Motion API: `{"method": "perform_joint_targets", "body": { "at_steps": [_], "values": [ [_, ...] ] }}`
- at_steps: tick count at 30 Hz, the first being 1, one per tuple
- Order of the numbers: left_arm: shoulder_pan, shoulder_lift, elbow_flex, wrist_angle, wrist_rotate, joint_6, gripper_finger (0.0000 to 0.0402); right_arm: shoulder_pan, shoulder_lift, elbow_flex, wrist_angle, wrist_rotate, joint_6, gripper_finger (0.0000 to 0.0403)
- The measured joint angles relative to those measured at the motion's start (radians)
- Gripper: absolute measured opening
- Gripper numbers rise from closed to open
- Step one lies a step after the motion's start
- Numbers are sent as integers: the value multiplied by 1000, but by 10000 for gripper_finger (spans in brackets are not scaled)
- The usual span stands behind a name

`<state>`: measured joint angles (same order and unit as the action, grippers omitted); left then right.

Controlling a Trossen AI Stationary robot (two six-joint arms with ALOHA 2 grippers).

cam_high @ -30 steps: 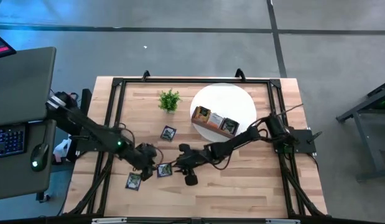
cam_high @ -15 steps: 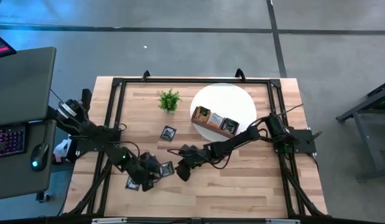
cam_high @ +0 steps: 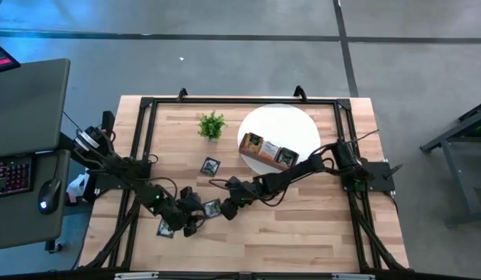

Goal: Pick & Place Tea
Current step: Put the purple tea bag into the right compartment of the wooden organizer

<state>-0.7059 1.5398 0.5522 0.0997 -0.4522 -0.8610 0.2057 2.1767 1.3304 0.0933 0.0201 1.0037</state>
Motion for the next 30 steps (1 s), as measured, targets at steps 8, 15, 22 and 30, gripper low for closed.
{"method": "perform_joint_targets", "body": {
  "at_steps": [8,15,22,30],
  "values": [
    [-1,-3,1,-13,113,-48,154,-5,8,-2,34,-26,45,161],
    [55,60,5,53,61,-16,154,15,11,-2,45,4,70,161],
    [94,171,6,243,90,61,154,17,14,-2,55,6,75,158],
    [111,190,23,242,101,82,154,19,15,-3,51,7,11,125]
  ]
}}
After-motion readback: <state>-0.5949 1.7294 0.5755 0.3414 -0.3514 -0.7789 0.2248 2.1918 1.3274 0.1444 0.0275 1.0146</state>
